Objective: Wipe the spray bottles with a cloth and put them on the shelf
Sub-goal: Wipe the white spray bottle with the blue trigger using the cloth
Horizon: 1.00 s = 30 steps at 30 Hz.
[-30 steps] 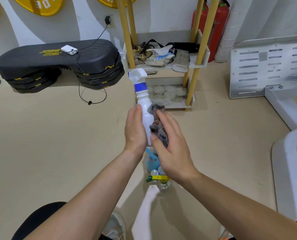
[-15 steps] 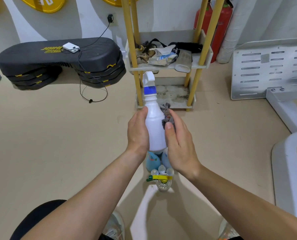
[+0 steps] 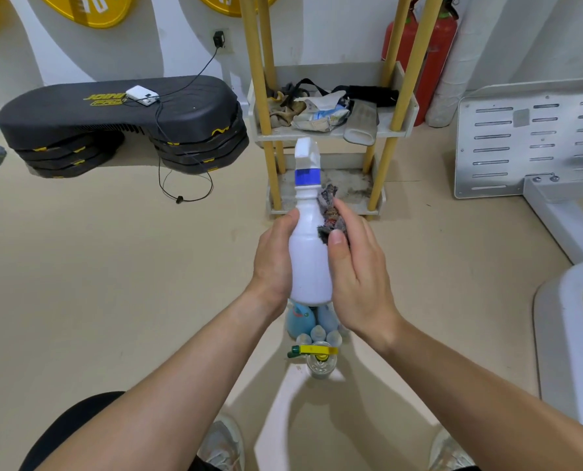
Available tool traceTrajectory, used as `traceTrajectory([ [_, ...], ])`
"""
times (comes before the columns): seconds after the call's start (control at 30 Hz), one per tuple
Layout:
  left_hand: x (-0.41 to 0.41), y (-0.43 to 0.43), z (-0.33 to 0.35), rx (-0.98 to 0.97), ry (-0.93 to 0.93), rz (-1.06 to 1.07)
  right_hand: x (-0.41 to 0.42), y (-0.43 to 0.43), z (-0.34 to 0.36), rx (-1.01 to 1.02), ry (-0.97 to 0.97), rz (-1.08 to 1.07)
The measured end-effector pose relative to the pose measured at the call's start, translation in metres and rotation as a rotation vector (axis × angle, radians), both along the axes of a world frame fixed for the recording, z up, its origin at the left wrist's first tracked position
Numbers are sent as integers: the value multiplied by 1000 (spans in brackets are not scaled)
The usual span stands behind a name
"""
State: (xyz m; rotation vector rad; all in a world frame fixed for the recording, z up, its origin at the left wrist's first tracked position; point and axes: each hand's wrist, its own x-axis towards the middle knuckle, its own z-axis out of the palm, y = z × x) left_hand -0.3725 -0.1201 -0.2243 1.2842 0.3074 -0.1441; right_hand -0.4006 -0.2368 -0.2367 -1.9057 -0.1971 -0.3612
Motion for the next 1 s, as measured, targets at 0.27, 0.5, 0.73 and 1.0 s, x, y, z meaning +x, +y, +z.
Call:
traceTrajectory([
  [0.27,0,3,-1,-244,-35,-27,-19,15,-10,-249,-215,25],
  [0.5,1,0,-6,-332,-18,-126,-3,6,6,-108,-149,32],
  [0.73,10,11,-14,-252,-29,-67,-9,7,-2,-54,-69,-7],
  [1.0,0,5,-10,-127,48,-37,-3,1,-2,-474,-269,2],
])
